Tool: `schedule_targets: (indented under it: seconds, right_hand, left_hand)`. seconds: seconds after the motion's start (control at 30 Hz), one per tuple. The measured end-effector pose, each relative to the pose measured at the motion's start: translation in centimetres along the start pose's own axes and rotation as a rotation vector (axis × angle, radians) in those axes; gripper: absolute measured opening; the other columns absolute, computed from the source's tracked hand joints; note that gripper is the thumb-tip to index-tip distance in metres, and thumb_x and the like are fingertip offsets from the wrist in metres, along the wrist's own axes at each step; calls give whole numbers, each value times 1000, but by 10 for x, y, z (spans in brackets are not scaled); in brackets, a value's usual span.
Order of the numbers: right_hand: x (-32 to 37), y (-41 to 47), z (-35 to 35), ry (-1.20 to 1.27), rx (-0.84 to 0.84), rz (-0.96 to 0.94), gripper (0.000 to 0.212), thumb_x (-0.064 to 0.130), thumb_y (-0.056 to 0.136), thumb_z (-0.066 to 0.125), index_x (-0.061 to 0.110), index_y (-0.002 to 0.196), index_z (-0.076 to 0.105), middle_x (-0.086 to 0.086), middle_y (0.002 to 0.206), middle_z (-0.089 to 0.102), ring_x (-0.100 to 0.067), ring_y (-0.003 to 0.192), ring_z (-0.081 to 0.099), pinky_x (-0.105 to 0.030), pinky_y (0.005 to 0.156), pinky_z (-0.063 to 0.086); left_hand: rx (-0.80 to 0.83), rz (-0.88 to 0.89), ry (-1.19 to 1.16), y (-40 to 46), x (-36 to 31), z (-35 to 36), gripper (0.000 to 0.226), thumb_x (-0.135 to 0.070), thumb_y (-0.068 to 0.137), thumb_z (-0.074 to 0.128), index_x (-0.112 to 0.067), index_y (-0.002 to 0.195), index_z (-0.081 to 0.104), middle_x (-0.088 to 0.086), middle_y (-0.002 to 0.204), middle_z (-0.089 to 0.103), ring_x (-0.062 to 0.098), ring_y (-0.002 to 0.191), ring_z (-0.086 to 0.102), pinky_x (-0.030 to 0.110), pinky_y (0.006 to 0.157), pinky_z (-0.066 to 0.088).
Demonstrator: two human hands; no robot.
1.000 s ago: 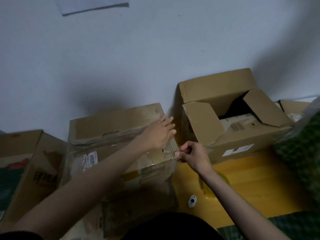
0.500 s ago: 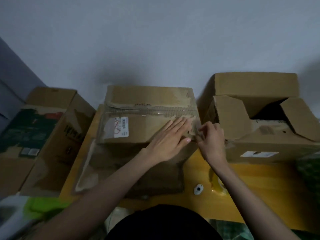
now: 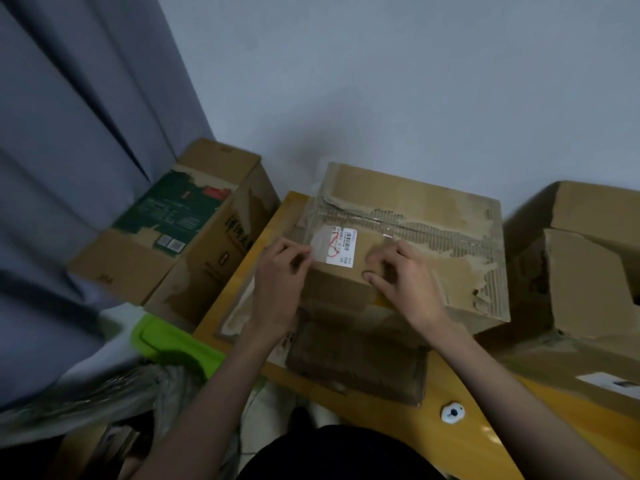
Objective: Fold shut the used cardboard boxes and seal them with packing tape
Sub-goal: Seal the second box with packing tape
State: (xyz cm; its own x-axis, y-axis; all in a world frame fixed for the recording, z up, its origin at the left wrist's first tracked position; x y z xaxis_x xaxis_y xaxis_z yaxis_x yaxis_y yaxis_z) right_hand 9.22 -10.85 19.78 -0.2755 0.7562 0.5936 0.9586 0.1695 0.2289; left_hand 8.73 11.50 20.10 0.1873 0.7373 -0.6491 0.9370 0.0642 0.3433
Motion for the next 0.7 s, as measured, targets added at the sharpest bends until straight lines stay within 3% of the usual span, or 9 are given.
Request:
schedule_targets:
  seconds: [0.17,0.3,0.37,0.47,0.53,0.6,0.7]
  right_hand:
    - [-11,-3,-5,-2,5,-3,27,24,79,82,18,105,74,3,109,60,-11,105,51,-22,89,38]
    - [-16,-2,-6,30,-3,20,21,19,77,84,16,97,76,2,100,60,-10,96,51,-24,83,41]
    - [-16,-2,-2,32,-12,18,19,17,77,84,16,95,77,2,98,61,-12,94,53,-27,81,43]
    - [-18,-3,2,-4,-23,18,20,18,78,83,16,97,76,0,100,61,-14,98,53,-25,83,40]
    - [-21,-5,2,12,-30,15,22,18,77,84,15,98,77,0,101,60,-13,98,51,-18,83,37]
    - [-24,-7,-1,30,-22,12,25,19,76,85,15,99,77,1,102,60,-11,99,51,-16,85,38]
    - [-26,-8,-7,45,0,-3,29,18,74,86,15,101,76,2,106,61,-15,103,54,-29,89,45]
  left_hand:
    - [71,127,33,-1,22,-18,19,-18,89,72,-15,107,77,-5,96,63,9,89,60,32,81,55]
    - [161,345,151,8,41,-23,20,-25,92,67,-8,97,76,0,94,64,13,88,59,38,70,53]
    - [189,450,191,17,44,-22,12,-18,89,74,-6,87,70,0,90,61,12,85,54,36,67,52]
    - [236,550,226,30,44,-23,22,-11,79,83,-10,82,61,-1,88,58,11,83,51,30,66,50]
    - [236,476,192,32,44,-22,25,-12,77,85,-12,80,59,-3,87,58,10,81,54,29,68,51]
    - [203,258,56,25,44,-19,22,-13,77,84,-13,82,63,-7,88,61,5,81,58,25,73,52]
    - [52,-80,-239,7,42,-8,18,-11,76,85,-16,88,72,-8,88,69,6,84,67,22,76,56]
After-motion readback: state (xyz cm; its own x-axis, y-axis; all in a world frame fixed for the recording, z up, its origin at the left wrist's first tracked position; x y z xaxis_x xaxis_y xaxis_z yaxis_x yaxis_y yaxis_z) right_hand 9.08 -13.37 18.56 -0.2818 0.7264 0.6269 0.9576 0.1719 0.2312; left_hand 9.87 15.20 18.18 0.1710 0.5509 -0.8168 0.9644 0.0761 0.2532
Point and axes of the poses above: each hand's wrist, its own y-axis towards the middle knuckle, its own z-axis out of the palm, x = y × z, the point moved 2 cm from there along y, towards the middle knuckle
